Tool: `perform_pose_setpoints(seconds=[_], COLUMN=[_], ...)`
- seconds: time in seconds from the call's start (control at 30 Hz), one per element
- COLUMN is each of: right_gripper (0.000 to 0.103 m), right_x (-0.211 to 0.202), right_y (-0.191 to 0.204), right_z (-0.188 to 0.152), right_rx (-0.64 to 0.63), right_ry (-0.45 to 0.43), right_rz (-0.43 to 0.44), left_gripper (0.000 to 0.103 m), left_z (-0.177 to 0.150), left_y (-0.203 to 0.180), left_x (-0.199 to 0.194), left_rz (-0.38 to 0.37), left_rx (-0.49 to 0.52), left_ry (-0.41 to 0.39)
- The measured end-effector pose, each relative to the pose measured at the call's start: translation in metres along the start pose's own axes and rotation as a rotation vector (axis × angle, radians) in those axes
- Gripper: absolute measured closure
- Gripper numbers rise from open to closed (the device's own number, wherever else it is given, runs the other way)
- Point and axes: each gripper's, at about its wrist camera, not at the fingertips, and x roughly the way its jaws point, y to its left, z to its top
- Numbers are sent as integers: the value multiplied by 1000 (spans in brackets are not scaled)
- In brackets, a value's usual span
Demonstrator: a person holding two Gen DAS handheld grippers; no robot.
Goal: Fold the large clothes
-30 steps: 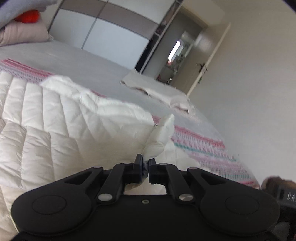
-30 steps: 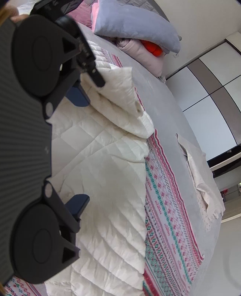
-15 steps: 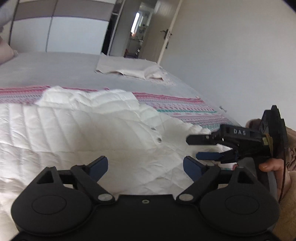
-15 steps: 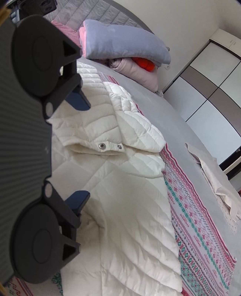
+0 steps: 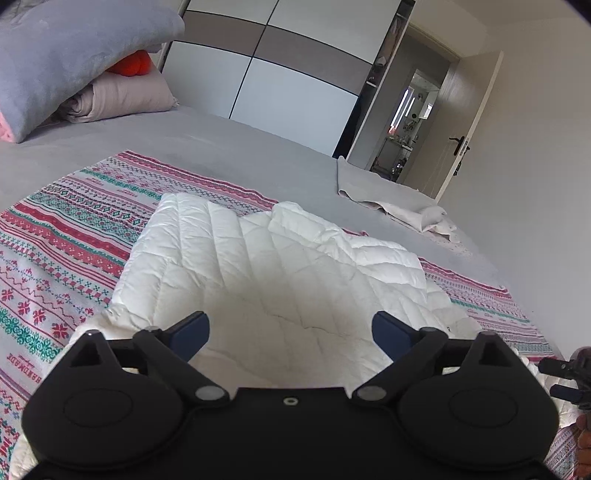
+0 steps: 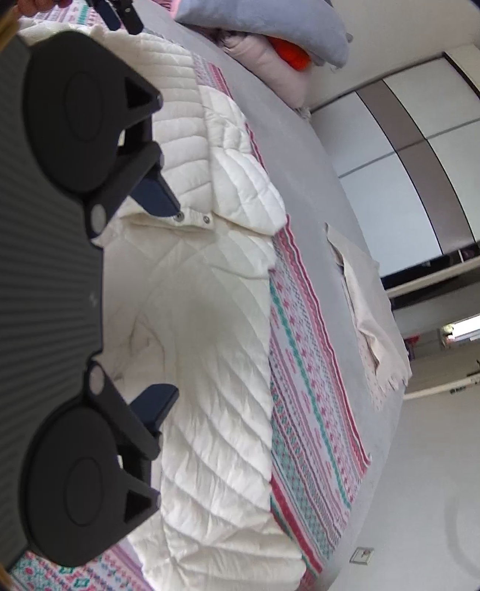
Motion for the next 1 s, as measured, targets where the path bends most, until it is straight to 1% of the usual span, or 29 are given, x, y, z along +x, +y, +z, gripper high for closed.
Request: perform_pose_setpoints(seconds=[0.13, 0.2, 0.27, 0.3, 0.33, 0.37, 0.4, 0.43, 0.5, 0.57, 0.7, 0.83, 0.9, 0.97, 1.0], right_gripper=[2, 1, 1, 1, 1, 1, 1, 1, 1, 1, 1, 1, 9, 34, 37], right_x=[-11, -15, -17, -17, -16, -14, -12, -9, -4, -2, -3, 1, 4, 6, 7], right_y=[-39, -59, -78, -86, -94, -100, -106, -110, -120, -128, -135, -141, -140, -137, -136], right_z=[0, -3, -7, -10, -13, -16, -19, -22, -27, -31, -29, -25, -22, -19, -18], right_rx=[121, 199, 277, 307, 330, 347, 360, 373, 413, 439, 467, 476, 440, 387, 375], right_ry=[-32, -51, -46, -39, -28, -17, -8, 2, 31, 44, 7, -50, -71, -82, -83], right_rz=[-134, -198, -253, -268, -283, -303, -323, -336, -337, -311, -281, -281, -286, -295, -296], left_gripper=[0, 0, 0, 0, 0, 0, 0, 0, 0, 0, 0, 0, 0, 0, 0], left_z=[-13, -22, -30, -35, -39, -43, -47, -48, -44, -39, -33, -35, -37, -40, -41], left_y=[-12, -16, -18, -18, -17, -13, -12, -14, -19, -22, -28, -39, -43, -48, -50], left_x=[2, 4, 9, 16, 26, 38, 45, 45, 40, 29, 7, 2, 1, 2, 2], left_rz=[12, 23, 26, 40, 61, 75, 81, 86, 91, 75, 38, 16, 19, 22, 21], left_rx=[60, 112, 184, 214, 229, 227, 231, 244, 244, 195, 127, 99, 111, 127, 134], left_ry=[32, 11, -17, -9, 38, 118, 153, 146, 151, 124, 52, 45, 42, 34, 37])
